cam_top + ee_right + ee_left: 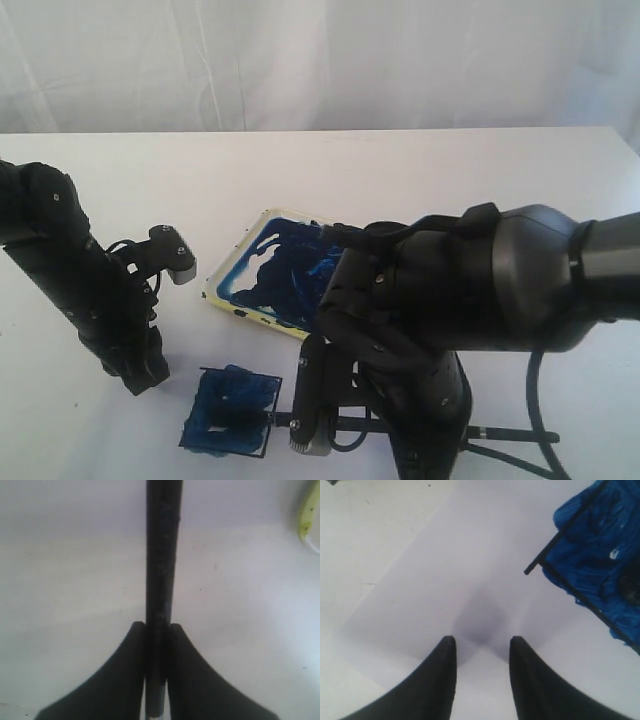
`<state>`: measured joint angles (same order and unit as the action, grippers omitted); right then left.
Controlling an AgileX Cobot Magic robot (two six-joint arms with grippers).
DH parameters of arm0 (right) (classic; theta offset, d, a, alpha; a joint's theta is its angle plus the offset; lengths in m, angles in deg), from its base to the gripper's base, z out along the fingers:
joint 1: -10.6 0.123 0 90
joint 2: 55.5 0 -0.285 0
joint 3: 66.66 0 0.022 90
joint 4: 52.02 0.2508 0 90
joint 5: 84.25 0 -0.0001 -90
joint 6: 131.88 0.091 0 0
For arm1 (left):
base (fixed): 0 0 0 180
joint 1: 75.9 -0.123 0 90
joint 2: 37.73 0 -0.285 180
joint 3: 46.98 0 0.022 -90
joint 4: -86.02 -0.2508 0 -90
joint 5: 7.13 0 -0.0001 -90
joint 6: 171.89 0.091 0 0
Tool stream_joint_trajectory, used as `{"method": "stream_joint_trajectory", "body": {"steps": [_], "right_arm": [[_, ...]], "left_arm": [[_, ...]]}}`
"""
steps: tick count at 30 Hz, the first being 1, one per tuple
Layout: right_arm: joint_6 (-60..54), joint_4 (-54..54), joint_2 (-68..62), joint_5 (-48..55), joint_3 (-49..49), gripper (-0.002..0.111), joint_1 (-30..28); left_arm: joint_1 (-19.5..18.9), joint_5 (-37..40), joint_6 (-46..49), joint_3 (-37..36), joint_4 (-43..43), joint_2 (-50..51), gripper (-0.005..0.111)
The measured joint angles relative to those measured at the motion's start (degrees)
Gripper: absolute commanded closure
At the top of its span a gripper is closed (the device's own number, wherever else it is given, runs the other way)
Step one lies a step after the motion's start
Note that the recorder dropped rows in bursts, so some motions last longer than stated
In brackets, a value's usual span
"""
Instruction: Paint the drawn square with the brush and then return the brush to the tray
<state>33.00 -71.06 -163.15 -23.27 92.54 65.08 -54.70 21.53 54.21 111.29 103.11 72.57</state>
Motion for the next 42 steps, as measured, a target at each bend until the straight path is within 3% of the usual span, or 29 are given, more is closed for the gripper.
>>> {"method": "stream_joint_trajectory", "body": {"steps": [25,42], "right_arm": [[4.2,-6.8,0.6,8.4,1.4,0.108,0.9],[2.7,-6.0,0.1,5.1,1.4,0.108,4.2]], "left_arm": [[0.0,0.0,0.0,0.0,0.0,0.0,0.065],[0.0,0.0,0.0,0.0,0.0,0.0,0.065]]}}
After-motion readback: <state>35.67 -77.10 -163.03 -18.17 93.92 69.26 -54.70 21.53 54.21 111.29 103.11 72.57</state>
